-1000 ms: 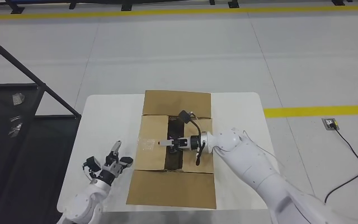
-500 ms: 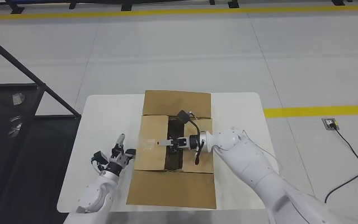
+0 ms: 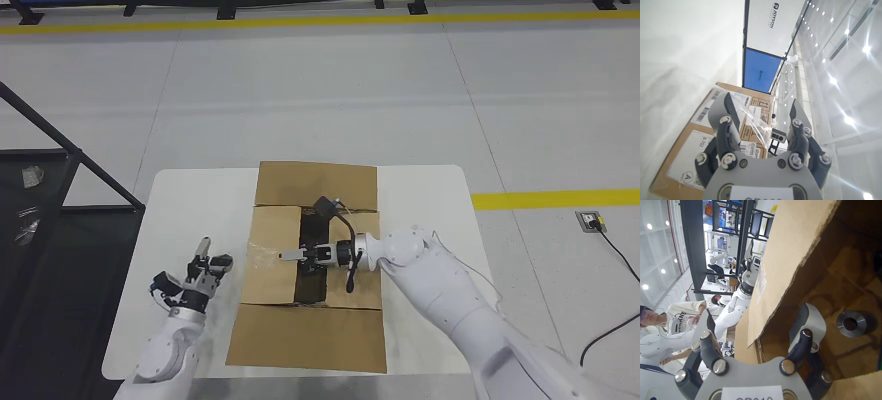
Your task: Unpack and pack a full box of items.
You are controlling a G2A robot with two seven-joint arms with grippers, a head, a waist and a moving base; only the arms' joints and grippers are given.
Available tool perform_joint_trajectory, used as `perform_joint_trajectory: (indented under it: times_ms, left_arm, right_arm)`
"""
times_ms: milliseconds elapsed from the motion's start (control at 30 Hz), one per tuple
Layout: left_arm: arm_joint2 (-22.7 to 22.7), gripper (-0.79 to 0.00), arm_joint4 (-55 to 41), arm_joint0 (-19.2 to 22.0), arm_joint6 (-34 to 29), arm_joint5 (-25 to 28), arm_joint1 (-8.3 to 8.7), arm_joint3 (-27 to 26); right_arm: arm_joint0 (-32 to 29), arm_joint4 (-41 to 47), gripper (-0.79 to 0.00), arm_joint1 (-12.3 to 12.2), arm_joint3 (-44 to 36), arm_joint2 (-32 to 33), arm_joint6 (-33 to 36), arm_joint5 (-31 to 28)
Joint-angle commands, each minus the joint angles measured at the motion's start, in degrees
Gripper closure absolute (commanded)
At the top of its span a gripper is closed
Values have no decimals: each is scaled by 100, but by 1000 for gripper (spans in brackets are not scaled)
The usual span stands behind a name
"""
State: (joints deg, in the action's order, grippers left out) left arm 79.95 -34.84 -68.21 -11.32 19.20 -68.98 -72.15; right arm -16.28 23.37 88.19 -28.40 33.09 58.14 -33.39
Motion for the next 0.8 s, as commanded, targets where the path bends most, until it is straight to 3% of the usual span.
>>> perform_joint_trajectory:
  times_ms: [0,233,267,367,767]
  left_arm:
    - [45,-603,-6,-19,65,55,-8,-20]
    - [247,-588,-24,-99,112,72,-13,-165]
    - [267,-566,-27,-105,101,47,-13,-176]
    - [307,-382,-96,-107,69,-55,-22,-174]
    - [345,-212,-197,-97,-134,-230,-65,-126]
  right_arm:
    - [5,-15,-785,16,26,22,30,-6]
    - [6,-44,-785,61,130,114,100,-55]
    - [5,-42,-785,66,144,130,106,-59]
    - [9,-63,-785,80,185,170,132,-77]
    - [1,-142,-785,124,280,320,217,-119]
